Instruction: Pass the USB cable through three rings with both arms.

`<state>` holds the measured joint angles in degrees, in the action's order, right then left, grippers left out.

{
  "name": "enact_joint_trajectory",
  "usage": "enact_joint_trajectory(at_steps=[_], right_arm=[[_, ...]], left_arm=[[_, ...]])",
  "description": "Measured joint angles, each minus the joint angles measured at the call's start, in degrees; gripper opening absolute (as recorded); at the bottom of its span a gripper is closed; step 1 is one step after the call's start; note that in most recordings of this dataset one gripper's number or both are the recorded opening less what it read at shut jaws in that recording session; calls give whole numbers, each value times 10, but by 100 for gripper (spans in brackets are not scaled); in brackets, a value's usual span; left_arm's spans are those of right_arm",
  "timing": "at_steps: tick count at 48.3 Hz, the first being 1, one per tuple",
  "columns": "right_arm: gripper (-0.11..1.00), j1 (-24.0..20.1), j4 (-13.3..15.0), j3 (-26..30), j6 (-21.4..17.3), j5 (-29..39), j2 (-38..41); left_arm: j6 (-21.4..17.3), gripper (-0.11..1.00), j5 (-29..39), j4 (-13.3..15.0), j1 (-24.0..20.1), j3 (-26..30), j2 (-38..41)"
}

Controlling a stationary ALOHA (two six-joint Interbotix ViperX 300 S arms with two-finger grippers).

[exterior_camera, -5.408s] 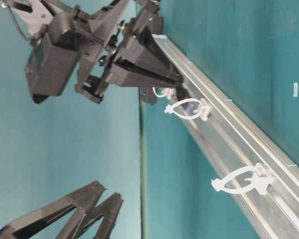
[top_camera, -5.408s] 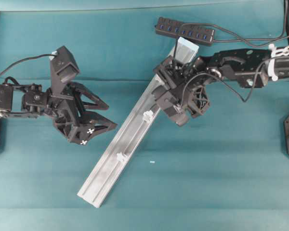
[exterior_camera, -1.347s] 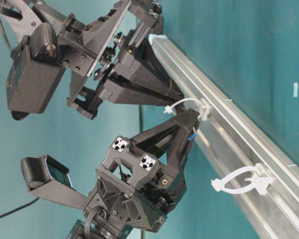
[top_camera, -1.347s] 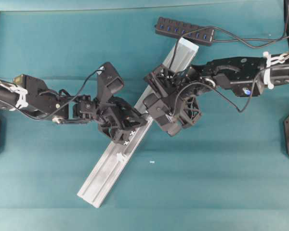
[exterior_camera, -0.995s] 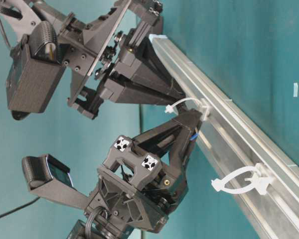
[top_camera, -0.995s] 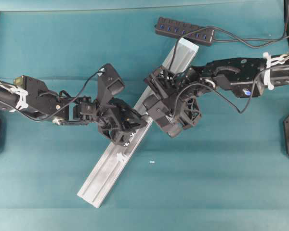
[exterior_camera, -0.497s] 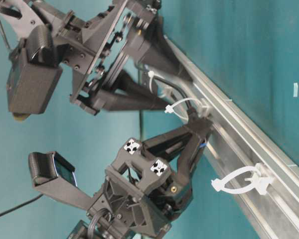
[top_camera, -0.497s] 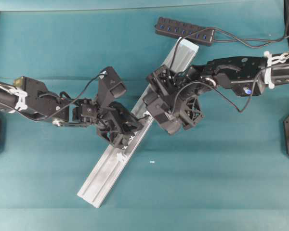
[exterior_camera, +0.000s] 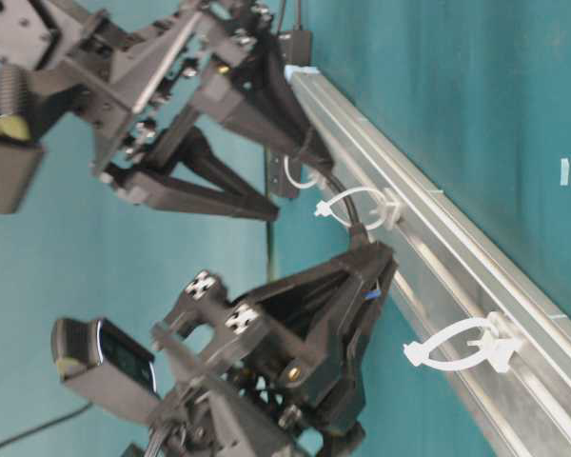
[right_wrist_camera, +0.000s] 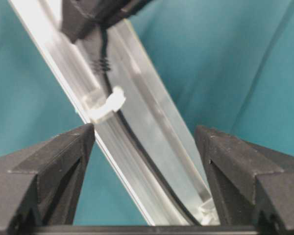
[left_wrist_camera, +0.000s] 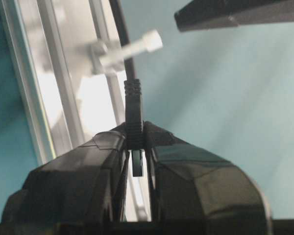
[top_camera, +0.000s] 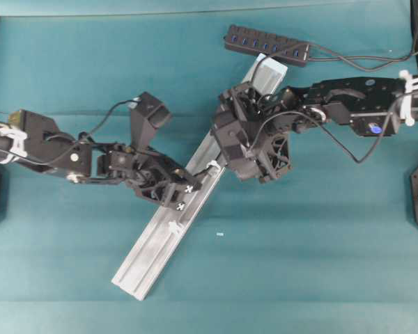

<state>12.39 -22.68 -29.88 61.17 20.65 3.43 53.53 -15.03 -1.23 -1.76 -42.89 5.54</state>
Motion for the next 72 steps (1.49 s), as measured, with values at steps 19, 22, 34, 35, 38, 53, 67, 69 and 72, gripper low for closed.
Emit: enact_joint_trajectory(at_steps=[19, 22, 34, 35, 38, 53, 67, 69, 72], right_arm=[[85, -51, 0, 1, -4, -25, 4], [85, -54, 0, 1, -4, -35, 8], [84, -63, 1, 4, -4, -48, 25], [84, -64, 0, 5, -4, -48, 26], [84, -66, 0, 7, -4, -49, 32], [63, -69, 0, 9, -4, -51, 37], [10, -70, 1, 9, -4, -50, 37], [8, -70, 1, 9, -4, -49, 37], [8, -70, 1, 10, -4, -50, 37]], left_arm=[[4, 10, 1, 1, 11, -4, -38], [4, 10, 1, 0, 12, -4, -42], [5, 10, 2, 1, 31, -6, -55], [5, 10, 2, 0, 33, -6, -56], [4, 10, 2, 1, 37, -6, -57], [4, 10, 19, 0, 40, -11, -63], [4, 10, 26, 0, 40, -11, -67], [4, 10, 27, 0, 40, -11, -67], [4, 10, 27, 0, 40, -12, -67]])
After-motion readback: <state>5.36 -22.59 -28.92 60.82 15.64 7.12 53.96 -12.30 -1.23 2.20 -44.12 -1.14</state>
